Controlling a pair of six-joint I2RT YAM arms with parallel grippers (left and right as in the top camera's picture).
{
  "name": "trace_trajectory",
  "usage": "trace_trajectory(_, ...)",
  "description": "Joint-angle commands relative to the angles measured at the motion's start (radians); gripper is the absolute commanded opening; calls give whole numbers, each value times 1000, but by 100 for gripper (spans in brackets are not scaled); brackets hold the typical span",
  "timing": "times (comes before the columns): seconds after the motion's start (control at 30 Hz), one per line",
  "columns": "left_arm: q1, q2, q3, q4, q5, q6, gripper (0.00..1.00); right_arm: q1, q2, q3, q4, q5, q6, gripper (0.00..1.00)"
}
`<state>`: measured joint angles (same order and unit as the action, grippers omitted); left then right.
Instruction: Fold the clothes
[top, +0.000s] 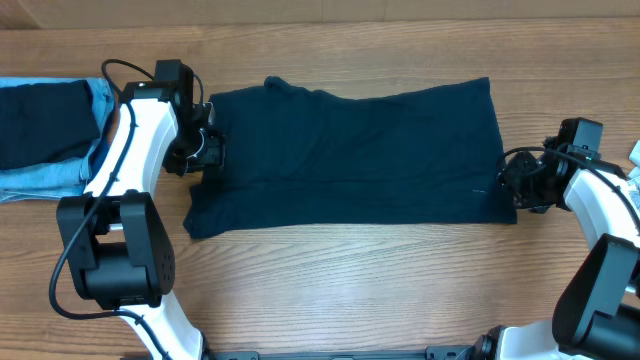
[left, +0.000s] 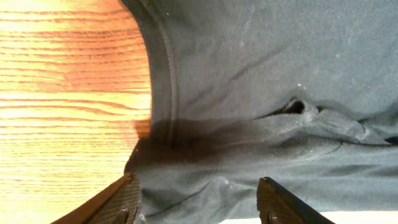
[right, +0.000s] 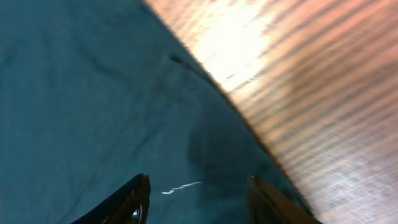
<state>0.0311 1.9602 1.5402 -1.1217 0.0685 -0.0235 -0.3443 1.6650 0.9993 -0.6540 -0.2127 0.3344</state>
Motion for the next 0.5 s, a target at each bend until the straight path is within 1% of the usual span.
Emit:
trace_trajectory(0.0,-5,2,18,-4,77,3,67,35,-27,23,15,-82,-52,54)
trace_trajectory(0.07,-11,2,25,1,167,2,66,64,-27,24,17,-94,-59,54)
trace_trajectory(0.13,-14,1,35,17,243,2,66,89,-27,33,25,-114,-94,54)
trace_trajectory(0.27,-14,2,97,76,395,1,65,122,-27,93,31,-218,-172,49)
trace_trajectory(0.3,-14,2,128,80,397,2,63,129,-27,123,27,-253,-178,49)
trace_trajectory(0.37,-13,2,187,80,374,2,63,138,-27,180,19,-287,-178,53)
trace_trajectory(0.4,-14,1,217,80,359,2,65,140,-27,199,16,-290,-177,55)
trace_trajectory(0.47,-13,2,265,93,347,2,75,140,-27,249,13,-290,-175,55)
